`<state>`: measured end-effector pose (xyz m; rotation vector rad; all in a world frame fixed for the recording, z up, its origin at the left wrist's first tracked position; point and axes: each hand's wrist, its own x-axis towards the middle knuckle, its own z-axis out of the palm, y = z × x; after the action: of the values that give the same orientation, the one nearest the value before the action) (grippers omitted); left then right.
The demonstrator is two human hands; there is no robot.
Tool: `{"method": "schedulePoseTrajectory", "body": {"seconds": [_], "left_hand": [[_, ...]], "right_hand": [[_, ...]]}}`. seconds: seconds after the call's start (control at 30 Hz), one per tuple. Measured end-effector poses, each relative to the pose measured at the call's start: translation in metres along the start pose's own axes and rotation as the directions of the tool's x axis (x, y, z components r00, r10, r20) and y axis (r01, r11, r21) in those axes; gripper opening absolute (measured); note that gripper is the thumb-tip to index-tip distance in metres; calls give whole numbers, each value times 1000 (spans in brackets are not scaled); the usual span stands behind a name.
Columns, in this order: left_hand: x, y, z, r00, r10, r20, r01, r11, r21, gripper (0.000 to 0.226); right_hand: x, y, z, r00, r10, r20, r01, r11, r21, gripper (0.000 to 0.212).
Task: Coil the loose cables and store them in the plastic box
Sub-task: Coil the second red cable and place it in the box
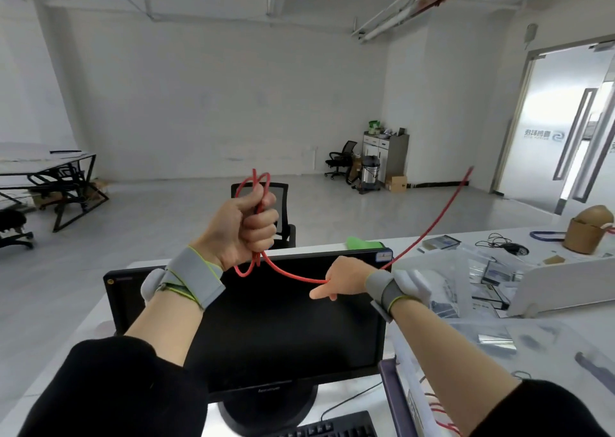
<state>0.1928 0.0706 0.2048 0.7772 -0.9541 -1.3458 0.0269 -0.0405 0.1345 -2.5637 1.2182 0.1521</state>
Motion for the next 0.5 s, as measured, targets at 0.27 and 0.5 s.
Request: {"method": "schedulePoseTrajectory", "body": {"seconds": [0.27, 0.5], "left_hand": [[0, -11, 2, 979, -202, -14, 175, 808, 562, 40], [5, -39, 19, 955, -278, -105, 231, 474, 849, 40]], "right_hand": [[4, 61, -13, 934, 287, -211, -321, 935, -150, 39], [-2, 58, -23, 919, 394, 28, -283, 607, 742, 31]]}}
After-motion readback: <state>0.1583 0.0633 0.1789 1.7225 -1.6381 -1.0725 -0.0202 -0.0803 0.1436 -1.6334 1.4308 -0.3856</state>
